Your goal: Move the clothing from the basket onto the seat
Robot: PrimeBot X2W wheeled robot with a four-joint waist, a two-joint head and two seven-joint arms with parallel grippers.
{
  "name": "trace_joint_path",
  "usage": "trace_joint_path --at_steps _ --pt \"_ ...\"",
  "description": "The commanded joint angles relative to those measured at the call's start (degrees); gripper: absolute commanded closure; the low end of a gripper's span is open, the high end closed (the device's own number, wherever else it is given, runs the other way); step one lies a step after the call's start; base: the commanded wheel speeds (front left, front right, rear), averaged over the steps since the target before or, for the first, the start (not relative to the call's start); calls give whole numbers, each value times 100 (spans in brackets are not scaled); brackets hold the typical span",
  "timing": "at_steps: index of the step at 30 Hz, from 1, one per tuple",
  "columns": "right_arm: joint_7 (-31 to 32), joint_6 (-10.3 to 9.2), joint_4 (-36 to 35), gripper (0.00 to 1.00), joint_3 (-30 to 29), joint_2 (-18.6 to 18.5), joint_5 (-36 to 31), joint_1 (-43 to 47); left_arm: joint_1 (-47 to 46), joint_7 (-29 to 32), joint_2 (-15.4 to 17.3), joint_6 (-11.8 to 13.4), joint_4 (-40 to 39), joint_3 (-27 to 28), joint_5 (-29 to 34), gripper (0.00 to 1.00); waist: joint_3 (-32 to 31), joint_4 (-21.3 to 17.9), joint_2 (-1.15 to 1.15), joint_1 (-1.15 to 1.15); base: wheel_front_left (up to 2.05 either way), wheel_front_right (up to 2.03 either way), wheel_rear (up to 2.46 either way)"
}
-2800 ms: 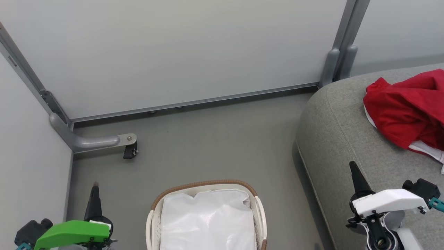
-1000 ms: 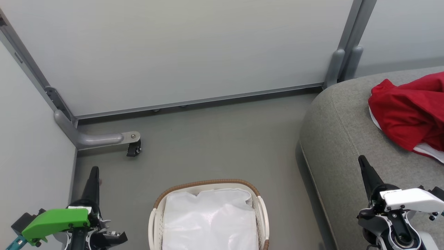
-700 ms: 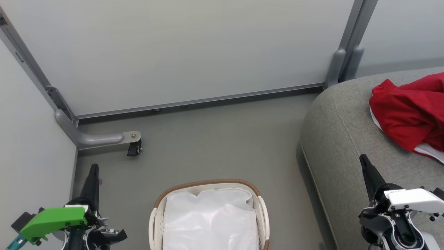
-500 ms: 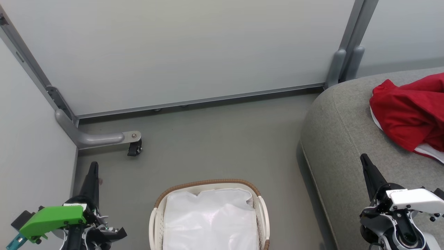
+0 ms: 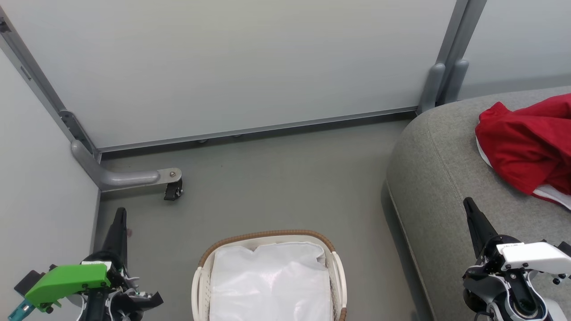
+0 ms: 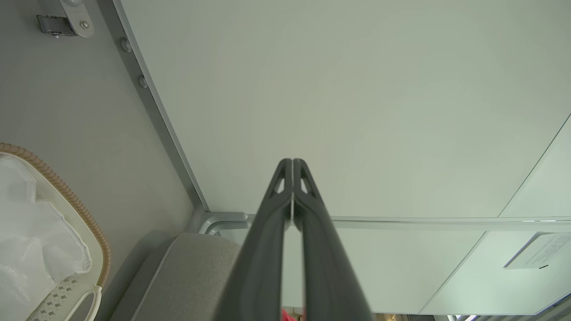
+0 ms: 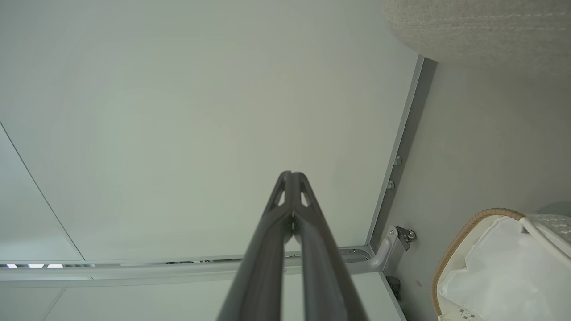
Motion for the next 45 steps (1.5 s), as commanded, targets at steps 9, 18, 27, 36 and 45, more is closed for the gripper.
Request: trace_joint_path --at_steps 9,18,27,36,45 --pt "18 1 -22 100 -11 -34 19 61 -59 28 41 -30 -4 11 -17 100 0 0 0 0 0 0 0" --pt "18 0 -22 100 -11 -34 19 62 -59 28 41 -30 -6 11 -17 100 0 0 0 0 0 0 0" --pt "17 1 -22 100 -10 -34 20 62 -59 27 41 -30 -6 10 -17 100 0 0 0 0 0 0 0" --pt "17 1 -22 100 -10 -34 20 62 -59 27 41 -30 -5 11 -17 100 0 0 0 0 0 0 0" --pt "17 1 -22 100 -10 -34 20 62 -59 27 41 -31 -5 11 -18 100 0 0 0 0 0 0 0"
